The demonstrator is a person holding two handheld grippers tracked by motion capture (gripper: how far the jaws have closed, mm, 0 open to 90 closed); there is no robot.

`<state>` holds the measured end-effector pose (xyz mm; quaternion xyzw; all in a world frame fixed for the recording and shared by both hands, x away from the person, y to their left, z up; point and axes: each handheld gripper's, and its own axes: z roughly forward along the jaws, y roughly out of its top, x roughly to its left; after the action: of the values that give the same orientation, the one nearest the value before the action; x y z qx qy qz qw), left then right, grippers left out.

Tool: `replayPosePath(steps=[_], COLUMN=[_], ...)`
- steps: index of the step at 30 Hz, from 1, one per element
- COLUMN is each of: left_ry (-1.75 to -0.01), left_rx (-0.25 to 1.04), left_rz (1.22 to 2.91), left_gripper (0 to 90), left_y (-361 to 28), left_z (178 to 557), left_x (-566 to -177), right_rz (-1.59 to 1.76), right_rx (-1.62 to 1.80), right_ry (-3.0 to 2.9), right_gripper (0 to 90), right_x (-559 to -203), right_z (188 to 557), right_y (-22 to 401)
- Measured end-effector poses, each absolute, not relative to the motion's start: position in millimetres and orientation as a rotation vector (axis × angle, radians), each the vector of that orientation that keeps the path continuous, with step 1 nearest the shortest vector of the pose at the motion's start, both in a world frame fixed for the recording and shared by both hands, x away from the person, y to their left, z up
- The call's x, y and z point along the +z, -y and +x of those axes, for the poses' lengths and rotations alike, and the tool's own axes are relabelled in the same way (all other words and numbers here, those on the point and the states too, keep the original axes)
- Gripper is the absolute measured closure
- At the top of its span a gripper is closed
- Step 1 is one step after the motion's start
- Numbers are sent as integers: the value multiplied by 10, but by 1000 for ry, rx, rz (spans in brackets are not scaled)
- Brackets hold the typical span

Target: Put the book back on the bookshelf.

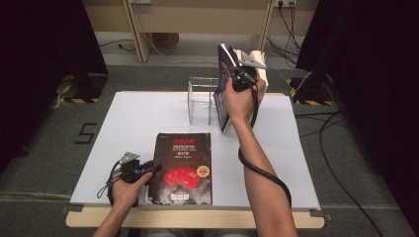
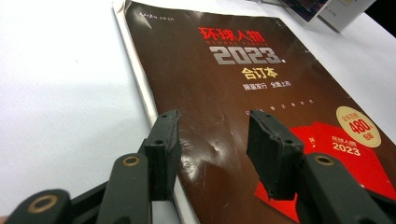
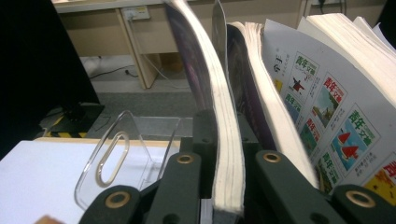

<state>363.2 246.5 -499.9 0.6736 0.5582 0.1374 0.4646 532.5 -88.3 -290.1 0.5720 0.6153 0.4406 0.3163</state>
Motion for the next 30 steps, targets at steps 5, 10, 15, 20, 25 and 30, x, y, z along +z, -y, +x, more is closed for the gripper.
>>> replayPosePath(steps=[5,10,15,20,25,30], left_ry=[-1370,-1370,-1367,-1368,-1363,-1363], left_rx=[344,341,339,344,349,349], left_rz=[1656,1657,1662,1663,1662,1659], left_gripper=[530,529,530,530,530,530], left_y=[-2462,-2461,-2449,-2435,-2423,-2430], left_z=[3628,3630,3630,3632,3627,3626], left_x=[-4998,-5003,-5007,-5004,-4991,-4987], right_rz=[1529,1518,1504,1468,1450,1456], right_rx=[1130,1109,1106,1116,1112,1133], right_ry=[-1625,-1628,-1637,-1633,-1627,-1626], right_gripper=[845,821,759,745,730,715], right_x=[-3018,-3041,-3007,-2922,-2894,-2870], right_z=[5379,5388,5341,5200,5058,4963], right_y=[826,810,823,885,970,1062])
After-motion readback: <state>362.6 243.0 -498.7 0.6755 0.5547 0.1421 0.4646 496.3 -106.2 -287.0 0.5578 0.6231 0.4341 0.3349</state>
